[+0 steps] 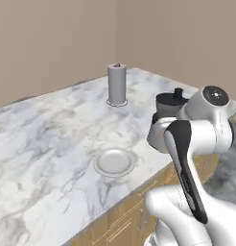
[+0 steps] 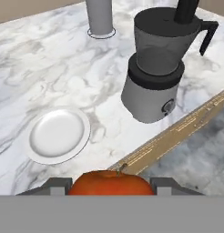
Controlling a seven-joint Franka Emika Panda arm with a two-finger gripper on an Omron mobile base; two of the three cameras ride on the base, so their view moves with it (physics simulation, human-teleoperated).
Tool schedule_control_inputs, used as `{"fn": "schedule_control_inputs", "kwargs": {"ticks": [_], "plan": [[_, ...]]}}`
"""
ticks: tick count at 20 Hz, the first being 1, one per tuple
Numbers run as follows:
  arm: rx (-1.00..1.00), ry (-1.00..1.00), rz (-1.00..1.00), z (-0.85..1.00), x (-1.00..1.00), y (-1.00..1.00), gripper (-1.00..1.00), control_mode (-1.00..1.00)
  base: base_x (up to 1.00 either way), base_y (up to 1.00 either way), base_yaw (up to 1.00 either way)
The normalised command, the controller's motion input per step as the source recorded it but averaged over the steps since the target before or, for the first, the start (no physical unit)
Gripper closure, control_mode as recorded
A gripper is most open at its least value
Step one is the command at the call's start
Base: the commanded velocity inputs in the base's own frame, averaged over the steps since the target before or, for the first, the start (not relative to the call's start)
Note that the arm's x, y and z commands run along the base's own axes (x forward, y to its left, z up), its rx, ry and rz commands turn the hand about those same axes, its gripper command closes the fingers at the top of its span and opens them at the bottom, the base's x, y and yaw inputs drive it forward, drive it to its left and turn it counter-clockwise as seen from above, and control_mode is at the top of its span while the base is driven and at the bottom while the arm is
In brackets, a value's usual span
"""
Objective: Pick the apple and banana from the fridge and place them on the plate next to the blender to make a fruit smoothie.
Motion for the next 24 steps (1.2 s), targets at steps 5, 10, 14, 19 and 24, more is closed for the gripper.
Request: {"fn": "schedule_control_inputs", "kwargs": {"ticks": [5,10,14,19,24], "plan": [[0.00,0.00,0.00,0.00,0.00,0.00,1.00,1.00,0.05,-0.19,0.89],[0.00,0.00,0.03,0.00,0.00,-0.02,1.00,-1.00,0.04,-0.14,0.41],[0.00,0.20,0.04,-0.39,0.40,-0.15,1.00,-1.00,0.00,0.00,0.00],[0.00,0.33,0.00,-0.65,0.86,-0.03,1.00,-1.00,0.00,0.00,0.00],[0.00,0.14,-0.01,-0.65,0.86,-0.05,1.00,-1.00,0.00,0.00,0.00]]}}
